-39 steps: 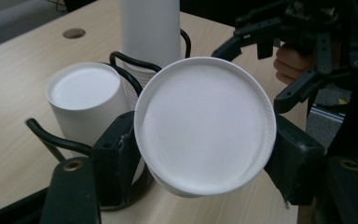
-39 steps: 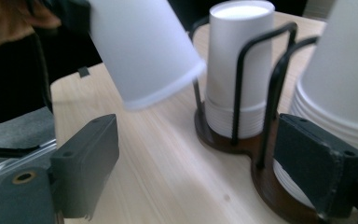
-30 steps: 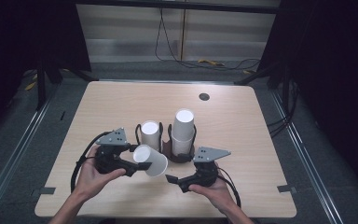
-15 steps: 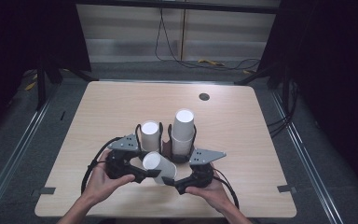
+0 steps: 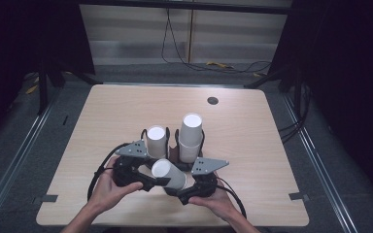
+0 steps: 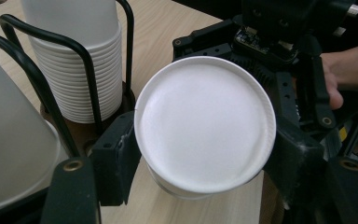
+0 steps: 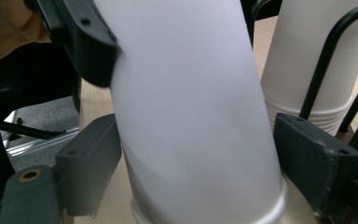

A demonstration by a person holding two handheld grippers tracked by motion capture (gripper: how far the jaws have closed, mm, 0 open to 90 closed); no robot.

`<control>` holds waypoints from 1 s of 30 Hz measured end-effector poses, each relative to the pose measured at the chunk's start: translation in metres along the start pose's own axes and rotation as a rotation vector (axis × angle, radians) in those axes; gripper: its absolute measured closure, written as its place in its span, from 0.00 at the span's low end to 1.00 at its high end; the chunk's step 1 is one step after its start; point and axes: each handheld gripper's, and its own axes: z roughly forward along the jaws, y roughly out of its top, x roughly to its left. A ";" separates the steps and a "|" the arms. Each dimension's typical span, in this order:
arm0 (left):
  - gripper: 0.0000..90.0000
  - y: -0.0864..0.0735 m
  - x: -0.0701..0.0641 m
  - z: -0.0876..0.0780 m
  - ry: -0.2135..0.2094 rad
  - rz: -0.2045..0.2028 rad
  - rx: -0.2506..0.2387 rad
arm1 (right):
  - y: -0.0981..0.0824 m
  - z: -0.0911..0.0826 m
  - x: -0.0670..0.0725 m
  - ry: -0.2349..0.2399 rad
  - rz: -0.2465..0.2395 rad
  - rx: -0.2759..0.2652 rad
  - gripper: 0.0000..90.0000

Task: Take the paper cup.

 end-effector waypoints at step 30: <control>0.22 -0.013 0.015 0.005 -0.069 -0.052 0.000 | 0.003 -0.006 -0.002 0.009 -0.015 0.068 0.30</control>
